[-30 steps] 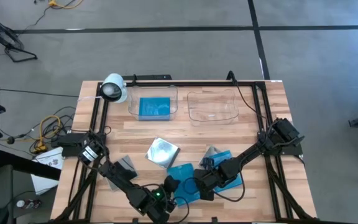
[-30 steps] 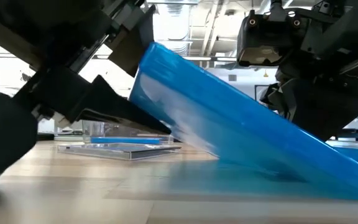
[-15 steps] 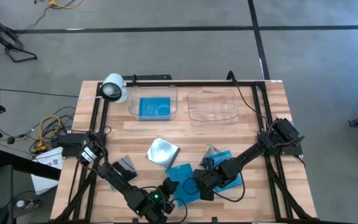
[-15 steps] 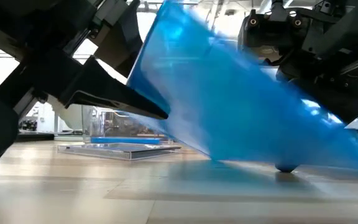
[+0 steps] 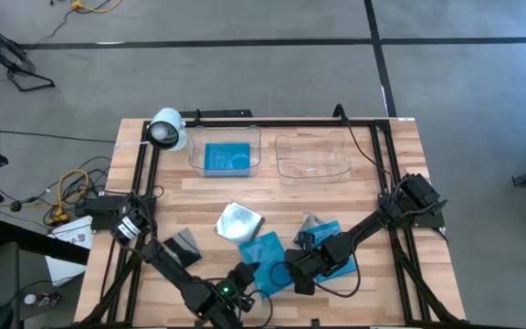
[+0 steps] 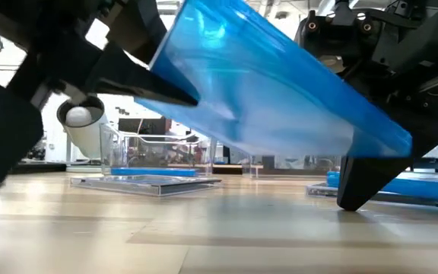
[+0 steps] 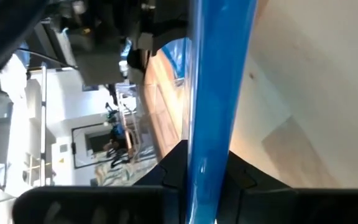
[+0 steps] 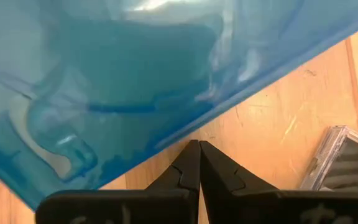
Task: Pick & place jewel cases by type
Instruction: Put the left blue cd case into the left transparent bin
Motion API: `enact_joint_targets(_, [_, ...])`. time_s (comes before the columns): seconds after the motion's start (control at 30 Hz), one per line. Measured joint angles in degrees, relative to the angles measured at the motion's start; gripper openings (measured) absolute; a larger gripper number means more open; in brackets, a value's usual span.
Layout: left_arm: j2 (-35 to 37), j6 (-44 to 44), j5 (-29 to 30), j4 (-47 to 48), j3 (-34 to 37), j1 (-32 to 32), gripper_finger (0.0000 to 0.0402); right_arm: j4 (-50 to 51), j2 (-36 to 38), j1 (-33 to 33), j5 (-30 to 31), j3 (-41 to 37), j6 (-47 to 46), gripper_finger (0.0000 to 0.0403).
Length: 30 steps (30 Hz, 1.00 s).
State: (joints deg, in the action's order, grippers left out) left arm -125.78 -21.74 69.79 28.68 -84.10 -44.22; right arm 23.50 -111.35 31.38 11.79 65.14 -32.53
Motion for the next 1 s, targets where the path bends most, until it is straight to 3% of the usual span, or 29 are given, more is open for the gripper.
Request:
enact_joint_targets(0.23, [0.0, 15.6, 0.2, 21.4, -6.0, -0.7, 0.0026, 0.1, 0.0, 0.1, 0.2, 0.0, 0.0, 0.0])
enact_joint_targets(0.53, [0.1, 48.8, -1.5, 61.5, -13.1, -0.9, 0.003, 0.1, 0.0, 0.1, 0.2, 0.0, 0.0, 0.0])
enact_joint_targets(0.57, [0.3, 51.4, -1.7, 61.9, -13.2, -0.4, 0.0029, 0.1, 0.0, 0.1, 0.2, 0.0, 0.0, 0.0])
enact_joint_targets(1.0, [4.9, 48.0, -2.1, 61.4, -14.1, 6.2, 0.0027, -0.1, 0.0, 1.0, 0.8, -0.1, 0.1, 0.0])
